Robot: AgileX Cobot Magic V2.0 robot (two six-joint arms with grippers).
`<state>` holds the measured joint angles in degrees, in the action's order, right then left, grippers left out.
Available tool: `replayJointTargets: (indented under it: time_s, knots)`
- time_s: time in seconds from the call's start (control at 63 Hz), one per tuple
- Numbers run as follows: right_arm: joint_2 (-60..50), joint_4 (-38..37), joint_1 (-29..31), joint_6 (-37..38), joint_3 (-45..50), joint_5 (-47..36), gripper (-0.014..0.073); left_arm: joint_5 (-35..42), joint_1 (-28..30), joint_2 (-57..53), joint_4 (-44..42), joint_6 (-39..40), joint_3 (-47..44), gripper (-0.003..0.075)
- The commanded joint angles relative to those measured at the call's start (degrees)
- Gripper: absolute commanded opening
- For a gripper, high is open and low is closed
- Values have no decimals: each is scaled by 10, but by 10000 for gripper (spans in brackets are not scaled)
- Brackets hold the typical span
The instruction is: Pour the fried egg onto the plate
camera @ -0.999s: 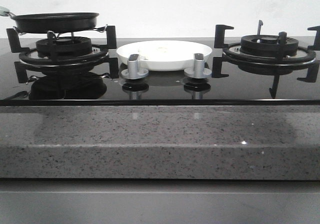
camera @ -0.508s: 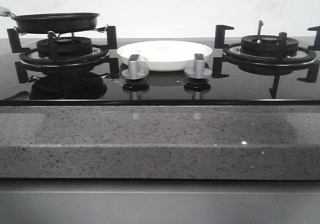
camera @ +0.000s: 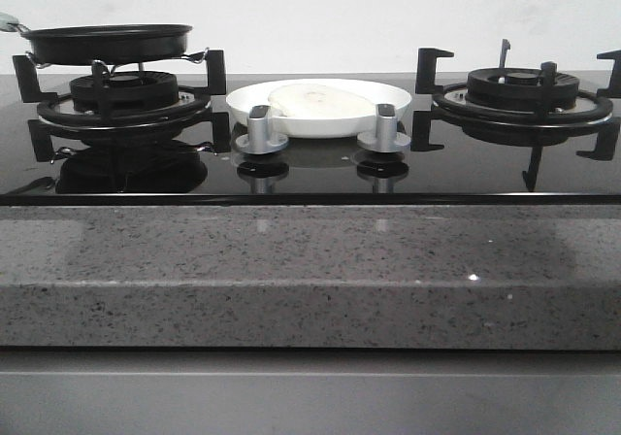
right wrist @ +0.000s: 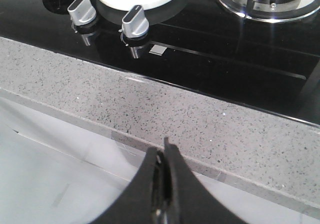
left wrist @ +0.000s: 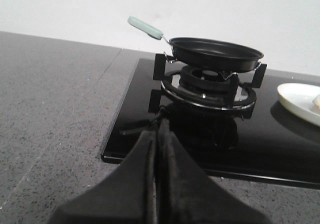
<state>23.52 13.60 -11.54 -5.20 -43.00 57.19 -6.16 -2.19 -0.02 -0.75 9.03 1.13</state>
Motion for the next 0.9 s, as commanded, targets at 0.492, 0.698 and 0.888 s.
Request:
replayJointTargets:
  time_s: [0.492, 0.698, 0.888]
  knots:
    - [4, 3, -1, -5, -13, -36, -118, 120, 11, -12, -10, 5, -17, -20]
    - [4, 3, -1, -5, -13, -36, -118, 120, 11, -12, -10, 5, -17, -20]
    - [4, 3, -1, -5, -13, -36, -118, 120, 11, -12, -10, 5, -17, -20]
